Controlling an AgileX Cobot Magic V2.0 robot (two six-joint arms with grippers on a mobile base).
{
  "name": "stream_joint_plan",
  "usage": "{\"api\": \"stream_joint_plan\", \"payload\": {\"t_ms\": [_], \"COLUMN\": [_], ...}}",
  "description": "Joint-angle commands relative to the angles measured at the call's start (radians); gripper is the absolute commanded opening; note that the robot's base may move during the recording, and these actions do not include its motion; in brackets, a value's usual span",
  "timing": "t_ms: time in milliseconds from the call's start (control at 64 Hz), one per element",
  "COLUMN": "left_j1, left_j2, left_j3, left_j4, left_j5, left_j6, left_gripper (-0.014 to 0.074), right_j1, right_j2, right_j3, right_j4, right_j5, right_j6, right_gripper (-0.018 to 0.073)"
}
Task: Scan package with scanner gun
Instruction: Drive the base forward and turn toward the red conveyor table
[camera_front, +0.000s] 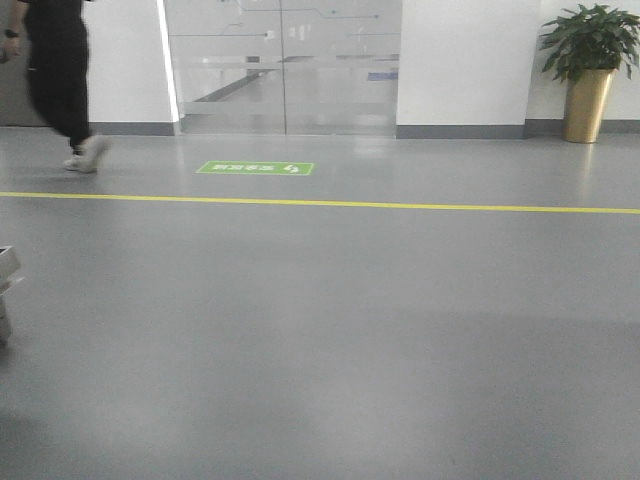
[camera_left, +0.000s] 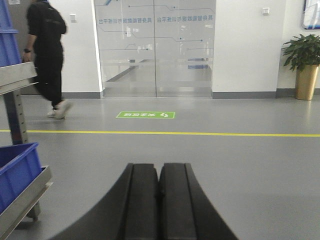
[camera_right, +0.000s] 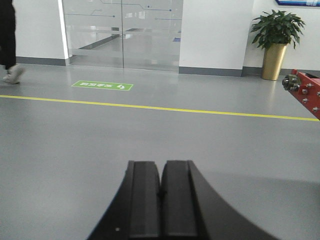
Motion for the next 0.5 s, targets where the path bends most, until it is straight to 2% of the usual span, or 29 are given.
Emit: {"api": "stream_joint_plan", "payload": {"t_ms": [0,484], "left_j1": [0.004,0.004], "left_j2": [-0.005,-0.005], "left_j3": [-0.004,-0.004], "left_j4": [-0.007,-0.007], "left_j5": [-0.017,-0.017], "left_j6": [0.002,0.002], "left_gripper": [-0.0111,-0.0111], "right_j1": [-0.005,-0.005], "right_j2": [-0.003,-0.003], "right_j3": [0.000,0.000], "right_j4": [-0.008,-0.008], "right_j5": [-0.019,-0.019], "right_j6": [-0.001,-0.001], "right_gripper": [-0.0154,-0.0154]}}
